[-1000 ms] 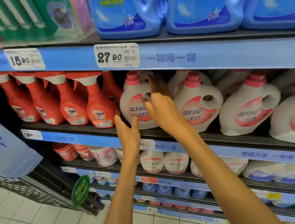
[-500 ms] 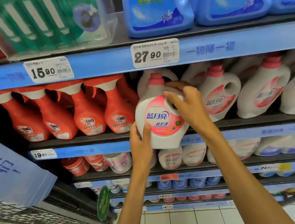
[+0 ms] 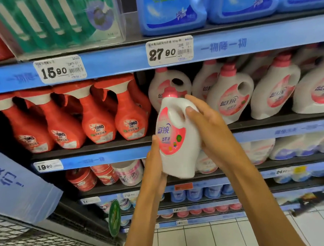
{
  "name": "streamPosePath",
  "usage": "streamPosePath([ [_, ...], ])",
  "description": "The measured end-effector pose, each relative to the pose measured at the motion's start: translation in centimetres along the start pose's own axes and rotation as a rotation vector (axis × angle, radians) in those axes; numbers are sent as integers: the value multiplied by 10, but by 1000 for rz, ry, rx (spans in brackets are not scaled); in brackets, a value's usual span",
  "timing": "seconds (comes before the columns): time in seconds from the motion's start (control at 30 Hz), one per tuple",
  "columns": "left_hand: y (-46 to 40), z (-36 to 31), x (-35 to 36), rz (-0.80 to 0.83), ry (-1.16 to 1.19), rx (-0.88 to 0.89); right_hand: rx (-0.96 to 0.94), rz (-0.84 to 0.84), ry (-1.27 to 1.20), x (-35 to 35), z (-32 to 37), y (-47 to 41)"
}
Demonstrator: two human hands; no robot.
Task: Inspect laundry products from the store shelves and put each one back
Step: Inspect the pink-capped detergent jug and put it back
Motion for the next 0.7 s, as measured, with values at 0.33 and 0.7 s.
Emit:
streamPosePath([
  [0.33,18,4,32,228,-59,-302,123,45,-346,-13,-15,-22],
  [0.7,22,-24,21,176,-284,-11,112,-173,181,-33,-5,-15],
])
Point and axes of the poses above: each hand's wrist, its own y-axis away from the middle knuckle, its own x-axis out of the palm, z = x × y, the point moved 5 cm from there along -y, towards the middle knuckle, and after that the axes turned 11 degrees about z, right-handed, at the moved point
